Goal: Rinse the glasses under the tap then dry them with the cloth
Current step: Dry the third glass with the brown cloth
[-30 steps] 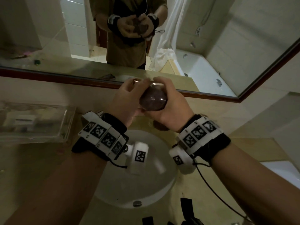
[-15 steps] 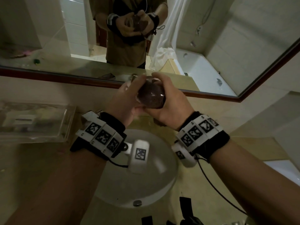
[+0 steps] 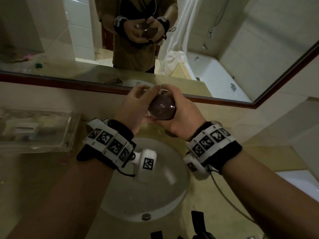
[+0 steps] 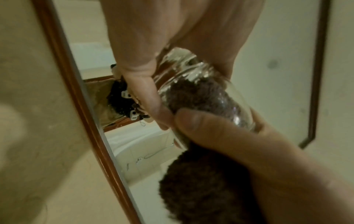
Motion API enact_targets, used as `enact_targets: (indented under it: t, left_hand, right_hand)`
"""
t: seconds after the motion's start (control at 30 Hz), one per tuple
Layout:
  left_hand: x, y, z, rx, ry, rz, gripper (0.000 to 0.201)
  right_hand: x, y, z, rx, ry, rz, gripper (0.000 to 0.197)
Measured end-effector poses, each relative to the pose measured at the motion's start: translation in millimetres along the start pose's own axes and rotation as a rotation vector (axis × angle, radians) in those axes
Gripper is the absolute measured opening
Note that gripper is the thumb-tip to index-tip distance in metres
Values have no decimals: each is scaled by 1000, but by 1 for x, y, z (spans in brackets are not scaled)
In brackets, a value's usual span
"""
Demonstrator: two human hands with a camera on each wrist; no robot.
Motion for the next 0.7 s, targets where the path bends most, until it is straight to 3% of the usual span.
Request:
enact_targets:
  t: [0.07,0.13,0.2,0.37,0.5,0.6,0.7]
  left_hand:
    - [2,0,1,-69,-58,2,12]
    - [4,2,1,-134,-107,-17,12]
    - [2,4,0,-147,-116,-48,14]
    - [0,4,-13,-6,29,-17,39]
    - [3,1,-13,-86,-14,47,10]
    - [4,1,-13,-151,-72,38,8]
    - [-1,2,-11,-186,-158,-9,9]
  right_hand:
    - [-3,-5,9,-163,-228,-76,83]
    - [-8,-8,21,-318,-504,-264,73]
    - [-9,-9,28,-371,-656,-371,65]
    - [-11,-4,18,-234,-410,-187,81]
    - [-15,-2,24,-206,-358,-129,85]
    - [-18,-5,34,-365,-583,-280,79]
    - [-23,-8,40,-364,-762,-455,55]
Point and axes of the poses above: each hand's wrist, its own y-axis away from the middle knuckle, its own x-axis out of the back of the hand, z = x × y, the point moved 6 cm from there along -y, towards the middle knuckle, and after that the axes turned 10 degrees about -x, right-handed, at the moved point
